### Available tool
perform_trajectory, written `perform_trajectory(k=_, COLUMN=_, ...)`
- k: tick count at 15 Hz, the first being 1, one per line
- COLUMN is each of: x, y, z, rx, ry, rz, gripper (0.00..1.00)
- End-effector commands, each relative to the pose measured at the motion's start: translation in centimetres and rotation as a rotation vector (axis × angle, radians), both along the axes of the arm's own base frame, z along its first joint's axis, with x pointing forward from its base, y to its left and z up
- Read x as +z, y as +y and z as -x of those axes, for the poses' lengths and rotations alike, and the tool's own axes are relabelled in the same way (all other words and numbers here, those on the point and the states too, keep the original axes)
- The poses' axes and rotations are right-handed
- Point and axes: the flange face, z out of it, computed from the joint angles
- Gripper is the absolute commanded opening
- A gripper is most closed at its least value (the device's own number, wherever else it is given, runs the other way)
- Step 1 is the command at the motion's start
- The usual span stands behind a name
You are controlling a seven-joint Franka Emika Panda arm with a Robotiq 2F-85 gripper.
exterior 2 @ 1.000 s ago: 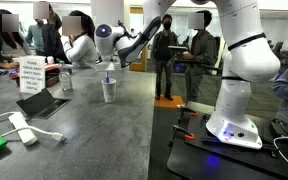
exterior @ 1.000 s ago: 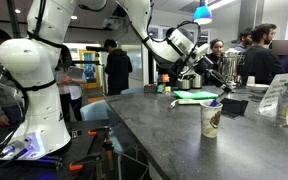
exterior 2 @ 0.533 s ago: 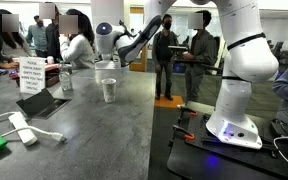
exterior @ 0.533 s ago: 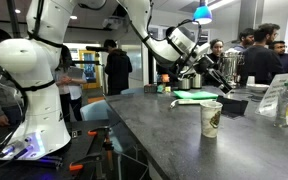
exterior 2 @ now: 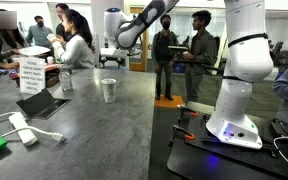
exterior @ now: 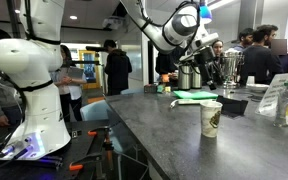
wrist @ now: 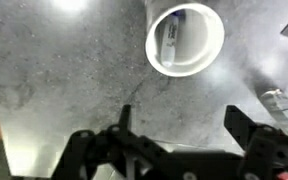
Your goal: Put the marker in the cup
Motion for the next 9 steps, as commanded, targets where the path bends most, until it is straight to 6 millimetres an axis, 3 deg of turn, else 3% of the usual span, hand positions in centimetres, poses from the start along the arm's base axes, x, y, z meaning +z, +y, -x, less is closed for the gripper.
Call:
perform_trajectory(k=1, x=1.0, y=-0.7, z=2.0, rx=0.080, ry=0.113, rz=-0.155, gripper=1.00)
perform_trajectory(k=4, x=1.6, y=-1.6, z=2.8, rx=0.115, ry=0.206, rz=-0.226, gripper=1.00)
perform_trajectory(k=9, x=2.4, y=-2.5, z=3.6, rx=0.152, ry=0.226, rz=-0.182, gripper=1.00)
